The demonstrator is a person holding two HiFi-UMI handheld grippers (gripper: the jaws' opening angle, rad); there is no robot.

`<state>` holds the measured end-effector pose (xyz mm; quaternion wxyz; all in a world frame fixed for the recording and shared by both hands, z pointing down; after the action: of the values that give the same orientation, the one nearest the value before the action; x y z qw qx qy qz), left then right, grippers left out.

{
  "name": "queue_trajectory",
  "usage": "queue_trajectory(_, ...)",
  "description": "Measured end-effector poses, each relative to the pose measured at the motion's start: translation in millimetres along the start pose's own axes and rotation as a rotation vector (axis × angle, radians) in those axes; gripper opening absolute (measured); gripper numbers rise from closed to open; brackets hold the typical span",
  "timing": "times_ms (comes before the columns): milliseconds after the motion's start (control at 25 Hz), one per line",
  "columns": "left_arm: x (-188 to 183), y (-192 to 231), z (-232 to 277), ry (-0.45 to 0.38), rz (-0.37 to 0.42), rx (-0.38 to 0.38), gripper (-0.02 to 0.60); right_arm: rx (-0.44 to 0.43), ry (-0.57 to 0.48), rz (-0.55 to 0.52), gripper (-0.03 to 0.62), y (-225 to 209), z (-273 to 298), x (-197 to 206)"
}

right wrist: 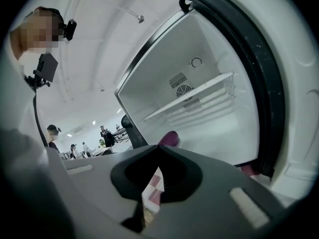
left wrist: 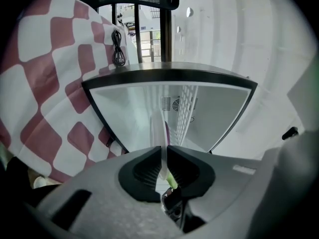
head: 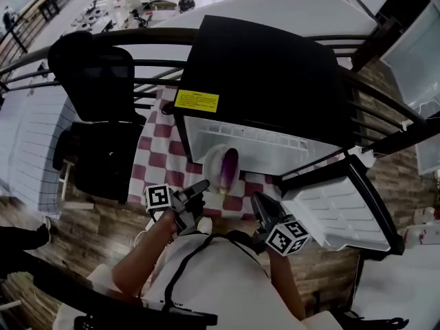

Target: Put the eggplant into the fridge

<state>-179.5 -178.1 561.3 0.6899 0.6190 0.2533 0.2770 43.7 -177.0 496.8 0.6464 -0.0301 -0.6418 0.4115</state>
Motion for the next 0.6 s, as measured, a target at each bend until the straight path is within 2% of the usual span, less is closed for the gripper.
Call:
queue_trajectory(120, -6, 2, -3, -0.004, -0.009, 0.005, 0.040, -0.002, 0.020, 0.000, 0.006, 4, 10, -1)
queue_trajectory(280, -10, 21, -11, 0.004, -0.048, -0.054, 0.040, 0.000, 0.048, 0.000, 0.006, 5, 21, -4)
queue_trajectory(400, -12, 14, -8, 0.004, -0.025, -0.014, 0.041, 0.001, 0.061, -0.006, 0.006, 5, 25, -7)
queue_trajectory(600, -13, 20, -4, 0.006, -0.030, -0.027, 0.041, -0.010, 0.080, -0.012, 0.006, 1, 32, -12)
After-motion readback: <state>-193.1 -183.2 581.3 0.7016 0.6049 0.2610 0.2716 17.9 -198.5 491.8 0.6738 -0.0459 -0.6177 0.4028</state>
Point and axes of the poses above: the fingertips, and each gripper's own axes: z forward along the fingers, y to its left, x out of its underside, the point moved 6 cm from there along -z, backward along the fingers, and after that the axes turned 9 degrees about -x, right-handed, at the moved point
